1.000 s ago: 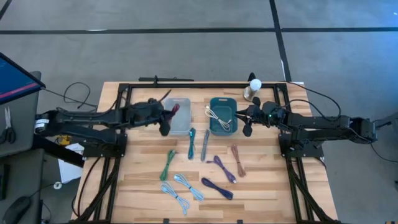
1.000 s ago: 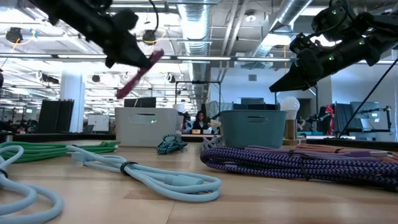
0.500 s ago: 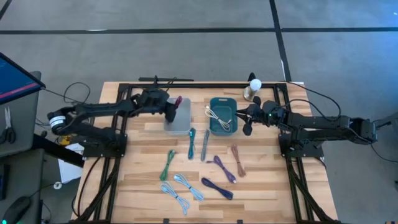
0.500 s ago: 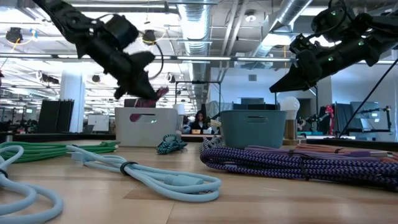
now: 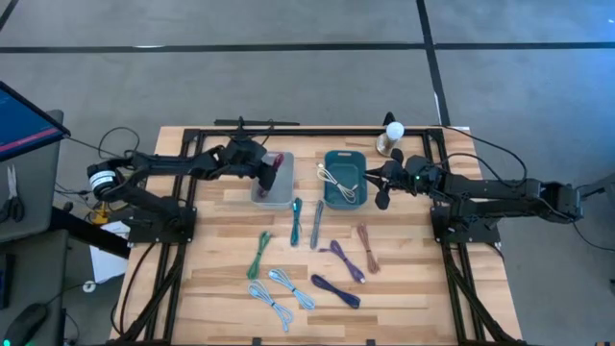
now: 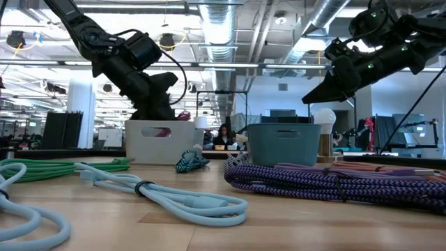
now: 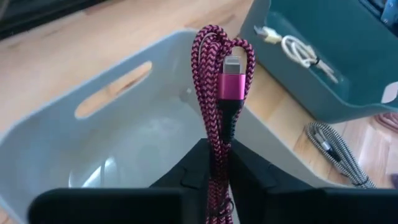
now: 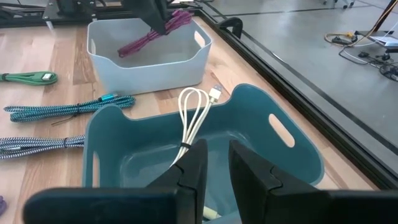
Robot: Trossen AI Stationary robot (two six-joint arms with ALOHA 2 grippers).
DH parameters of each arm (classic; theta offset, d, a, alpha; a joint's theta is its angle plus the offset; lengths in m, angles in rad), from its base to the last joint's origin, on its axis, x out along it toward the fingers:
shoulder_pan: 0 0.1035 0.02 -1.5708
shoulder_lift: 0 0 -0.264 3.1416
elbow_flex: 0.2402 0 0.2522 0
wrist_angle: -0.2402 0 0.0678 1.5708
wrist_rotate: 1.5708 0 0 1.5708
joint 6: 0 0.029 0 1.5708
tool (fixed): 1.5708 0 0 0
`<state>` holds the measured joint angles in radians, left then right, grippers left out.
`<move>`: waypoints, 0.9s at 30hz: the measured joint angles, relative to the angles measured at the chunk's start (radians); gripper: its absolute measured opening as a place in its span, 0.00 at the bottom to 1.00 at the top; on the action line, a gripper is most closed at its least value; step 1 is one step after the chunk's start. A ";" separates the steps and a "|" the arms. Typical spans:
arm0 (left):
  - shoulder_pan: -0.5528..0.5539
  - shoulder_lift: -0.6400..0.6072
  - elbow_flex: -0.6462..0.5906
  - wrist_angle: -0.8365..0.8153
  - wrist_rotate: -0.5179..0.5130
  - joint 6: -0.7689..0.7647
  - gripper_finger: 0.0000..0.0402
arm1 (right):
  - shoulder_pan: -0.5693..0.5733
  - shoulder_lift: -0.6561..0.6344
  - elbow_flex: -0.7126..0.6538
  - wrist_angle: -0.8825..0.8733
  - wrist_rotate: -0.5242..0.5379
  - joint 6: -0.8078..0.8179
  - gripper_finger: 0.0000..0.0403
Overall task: Pick & Place USB Port
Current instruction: Put the pink patterned charger cable into the white bin, then put the pink charger cable into the blue bin
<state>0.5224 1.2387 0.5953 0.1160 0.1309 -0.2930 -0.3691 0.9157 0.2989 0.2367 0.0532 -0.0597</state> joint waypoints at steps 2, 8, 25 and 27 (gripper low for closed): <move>0.000 0.000 0.000 0.008 -0.001 0.001 0.18 | 0.000 0.000 0.000 0.000 0.000 0.000 0.15; 0.000 0.000 0.000 0.013 -0.002 0.003 0.25 | 0.000 0.000 0.000 0.000 0.000 0.000 0.15; -0.028 -0.204 0.000 0.128 0.165 0.245 0.24 | 0.001 0.000 0.000 -0.005 0.000 0.000 0.15; -0.046 -0.251 0.000 0.128 0.194 0.289 0.24 | 0.007 0.000 0.000 -0.005 -0.001 0.009 0.15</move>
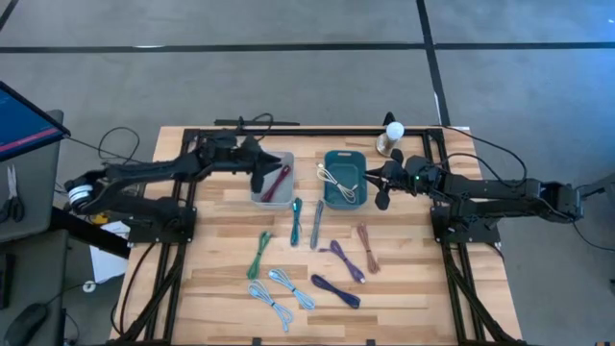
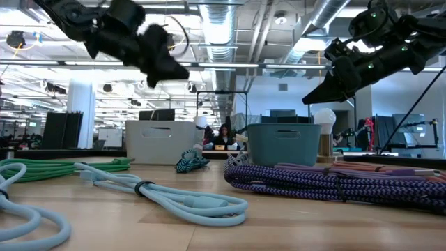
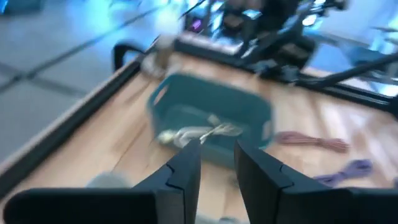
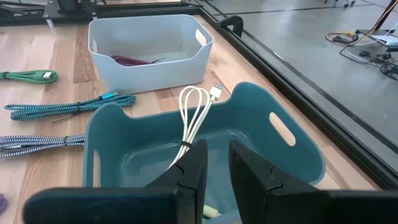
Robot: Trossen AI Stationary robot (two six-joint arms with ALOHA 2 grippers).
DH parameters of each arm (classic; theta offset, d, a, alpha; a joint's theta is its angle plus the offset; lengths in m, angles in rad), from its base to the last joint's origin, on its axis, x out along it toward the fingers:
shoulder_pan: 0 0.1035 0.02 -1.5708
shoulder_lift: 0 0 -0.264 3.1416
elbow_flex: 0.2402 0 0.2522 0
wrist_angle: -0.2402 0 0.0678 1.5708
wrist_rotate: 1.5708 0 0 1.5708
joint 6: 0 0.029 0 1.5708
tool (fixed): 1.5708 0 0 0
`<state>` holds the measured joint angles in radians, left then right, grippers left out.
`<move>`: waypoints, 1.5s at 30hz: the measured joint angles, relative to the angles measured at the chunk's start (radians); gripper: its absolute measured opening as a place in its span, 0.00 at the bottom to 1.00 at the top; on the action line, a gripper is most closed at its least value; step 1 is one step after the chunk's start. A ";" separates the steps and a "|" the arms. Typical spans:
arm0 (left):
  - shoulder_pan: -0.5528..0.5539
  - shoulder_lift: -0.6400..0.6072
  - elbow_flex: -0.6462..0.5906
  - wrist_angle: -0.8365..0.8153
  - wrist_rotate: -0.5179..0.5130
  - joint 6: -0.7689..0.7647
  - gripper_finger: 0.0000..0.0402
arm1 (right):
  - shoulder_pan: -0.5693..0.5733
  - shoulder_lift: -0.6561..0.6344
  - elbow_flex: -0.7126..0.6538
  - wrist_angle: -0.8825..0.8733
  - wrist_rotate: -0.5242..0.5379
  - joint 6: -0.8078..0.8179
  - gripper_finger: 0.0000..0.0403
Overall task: Pick & Place USB Port
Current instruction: Put the pink charger cable into the blue bin
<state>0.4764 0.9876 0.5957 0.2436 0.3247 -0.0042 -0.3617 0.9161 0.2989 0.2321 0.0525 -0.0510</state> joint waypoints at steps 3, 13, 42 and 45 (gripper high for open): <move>-0.035 -0.062 0.000 -0.002 0.033 0.031 0.24 | 0.012 0.000 0.000 0.010 -0.001 0.023 0.15; -0.197 -0.175 -0.050 -0.102 0.045 0.201 0.24 | 0.060 -0.001 0.001 0.132 -0.009 0.070 0.15; -0.215 -0.346 -0.203 -0.101 0.016 0.183 0.24 | 0.361 -0.056 0.531 -1.069 -0.003 0.847 0.24; -0.215 -0.346 -0.203 -0.101 0.016 0.183 0.24 | 0.402 -0.012 0.531 -1.098 -0.021 0.968 0.31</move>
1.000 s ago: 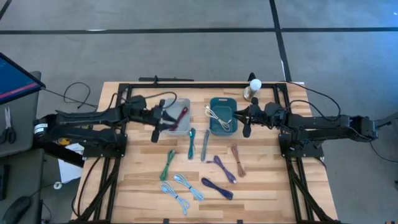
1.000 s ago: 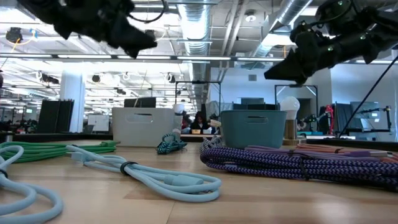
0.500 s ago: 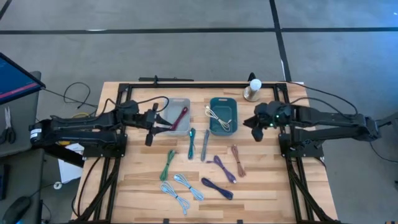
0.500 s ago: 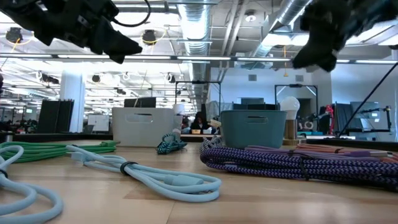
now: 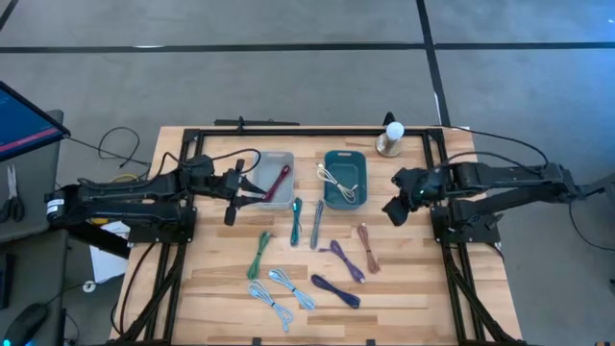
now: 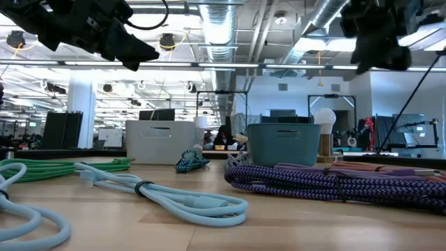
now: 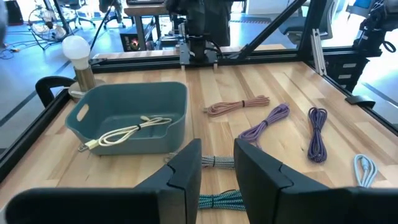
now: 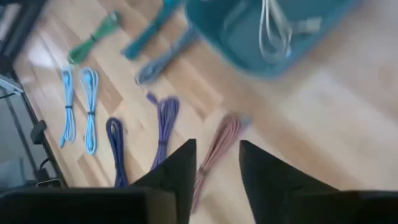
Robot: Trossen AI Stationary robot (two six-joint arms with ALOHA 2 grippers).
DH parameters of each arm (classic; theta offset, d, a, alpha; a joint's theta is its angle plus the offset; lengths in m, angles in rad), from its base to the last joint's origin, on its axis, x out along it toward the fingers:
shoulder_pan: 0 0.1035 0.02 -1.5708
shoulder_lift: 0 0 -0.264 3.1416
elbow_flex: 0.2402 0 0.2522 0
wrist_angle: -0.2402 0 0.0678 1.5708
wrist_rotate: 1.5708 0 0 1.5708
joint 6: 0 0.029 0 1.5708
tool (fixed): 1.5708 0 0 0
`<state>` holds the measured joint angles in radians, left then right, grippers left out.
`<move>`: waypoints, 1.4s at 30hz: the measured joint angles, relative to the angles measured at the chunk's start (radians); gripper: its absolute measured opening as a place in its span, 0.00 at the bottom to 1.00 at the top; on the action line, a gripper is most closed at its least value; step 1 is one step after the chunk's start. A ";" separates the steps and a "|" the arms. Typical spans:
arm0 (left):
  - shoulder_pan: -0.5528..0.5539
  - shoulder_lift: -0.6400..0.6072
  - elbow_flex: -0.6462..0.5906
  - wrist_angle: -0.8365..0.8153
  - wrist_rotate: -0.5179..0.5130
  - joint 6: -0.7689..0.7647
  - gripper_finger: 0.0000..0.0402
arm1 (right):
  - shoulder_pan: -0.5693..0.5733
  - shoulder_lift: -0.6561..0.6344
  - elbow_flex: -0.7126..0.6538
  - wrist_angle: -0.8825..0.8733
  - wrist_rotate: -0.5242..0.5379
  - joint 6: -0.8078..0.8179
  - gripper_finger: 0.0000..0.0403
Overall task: Pick & Place USB Port
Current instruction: Put the pink charger cable into the blue bin
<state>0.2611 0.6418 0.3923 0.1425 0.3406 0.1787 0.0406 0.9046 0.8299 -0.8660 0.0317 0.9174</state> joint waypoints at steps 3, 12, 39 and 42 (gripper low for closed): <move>0.000 0.000 0.000 0.000 0.000 0.000 0.24 | 0.043 0.049 0.000 -0.001 -0.009 0.080 0.37; 0.000 0.000 0.000 0.000 0.000 0.000 0.24 | 0.160 0.225 0.000 0.043 -0.010 0.231 0.54; 0.000 0.000 0.000 -0.002 0.000 0.000 0.24 | 0.274 0.695 0.000 0.264 -0.065 0.258 0.57; 0.000 0.000 0.000 -0.002 0.000 0.000 0.24 | 0.274 0.727 0.002 0.272 -0.067 0.251 0.56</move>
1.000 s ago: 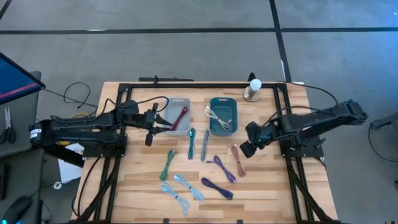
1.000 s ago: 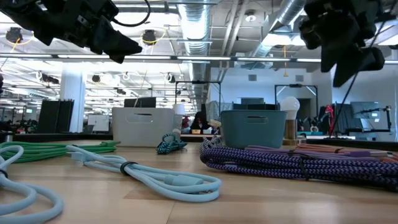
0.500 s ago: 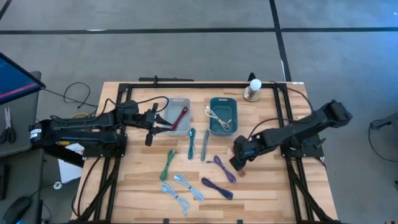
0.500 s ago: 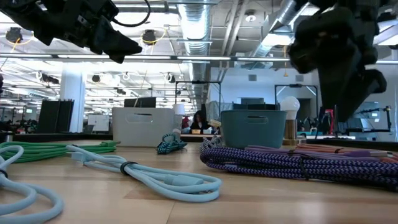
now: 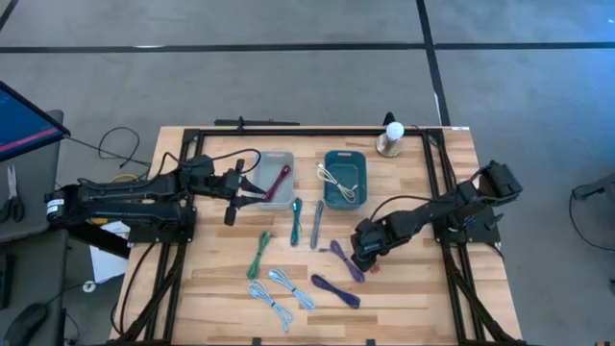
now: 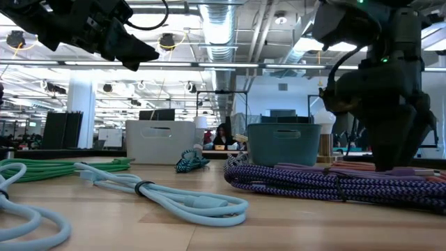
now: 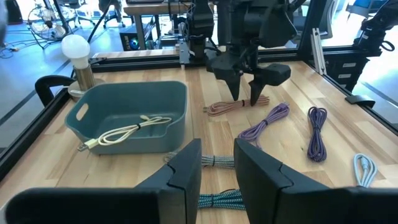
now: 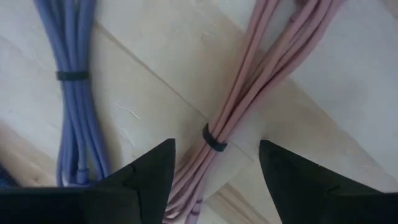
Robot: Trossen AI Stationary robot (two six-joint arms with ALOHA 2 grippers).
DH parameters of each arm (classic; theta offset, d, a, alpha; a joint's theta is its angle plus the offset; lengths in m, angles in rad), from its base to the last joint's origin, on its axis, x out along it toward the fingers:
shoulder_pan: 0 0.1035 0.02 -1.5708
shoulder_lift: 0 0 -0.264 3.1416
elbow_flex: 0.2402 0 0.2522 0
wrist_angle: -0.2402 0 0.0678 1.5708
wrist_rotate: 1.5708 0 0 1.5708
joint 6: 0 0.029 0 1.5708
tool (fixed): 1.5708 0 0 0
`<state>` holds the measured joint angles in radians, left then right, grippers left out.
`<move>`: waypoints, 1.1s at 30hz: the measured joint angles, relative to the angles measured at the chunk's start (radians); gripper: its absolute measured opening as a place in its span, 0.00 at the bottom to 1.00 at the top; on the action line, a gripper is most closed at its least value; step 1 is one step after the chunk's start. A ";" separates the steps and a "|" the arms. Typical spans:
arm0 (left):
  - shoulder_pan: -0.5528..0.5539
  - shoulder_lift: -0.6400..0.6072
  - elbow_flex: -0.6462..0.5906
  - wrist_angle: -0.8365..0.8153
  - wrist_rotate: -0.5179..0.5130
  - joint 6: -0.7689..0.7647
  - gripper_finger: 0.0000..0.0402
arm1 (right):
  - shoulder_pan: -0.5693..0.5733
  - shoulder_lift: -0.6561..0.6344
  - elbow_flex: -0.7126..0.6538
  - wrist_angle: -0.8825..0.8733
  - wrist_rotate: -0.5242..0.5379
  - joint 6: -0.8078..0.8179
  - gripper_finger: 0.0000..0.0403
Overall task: Pick & Place USB Port
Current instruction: Put the pink charger cable into the blue bin
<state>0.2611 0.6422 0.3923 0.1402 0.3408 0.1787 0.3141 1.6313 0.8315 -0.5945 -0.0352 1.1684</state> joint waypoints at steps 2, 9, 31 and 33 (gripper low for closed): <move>0.000 0.000 0.000 0.000 0.000 0.000 0.24 | 0.000 0.007 0.001 0.000 -0.001 0.000 0.54; 0.000 0.000 0.000 0.000 0.000 0.000 0.24 | 0.001 -0.004 -0.002 -0.011 0.006 0.000 0.40; 0.000 0.000 0.000 -0.001 0.000 0.000 0.24 | -0.009 0.000 0.055 -0.014 -0.044 -0.149 0.02; 0.000 0.000 0.000 -0.001 0.000 0.000 0.24 | -0.019 0.000 0.089 -0.021 -0.042 -0.194 0.01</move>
<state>0.2615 0.6422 0.3923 0.1394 0.3408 0.1783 0.2949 1.6314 0.9207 -0.6160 -0.0767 0.9747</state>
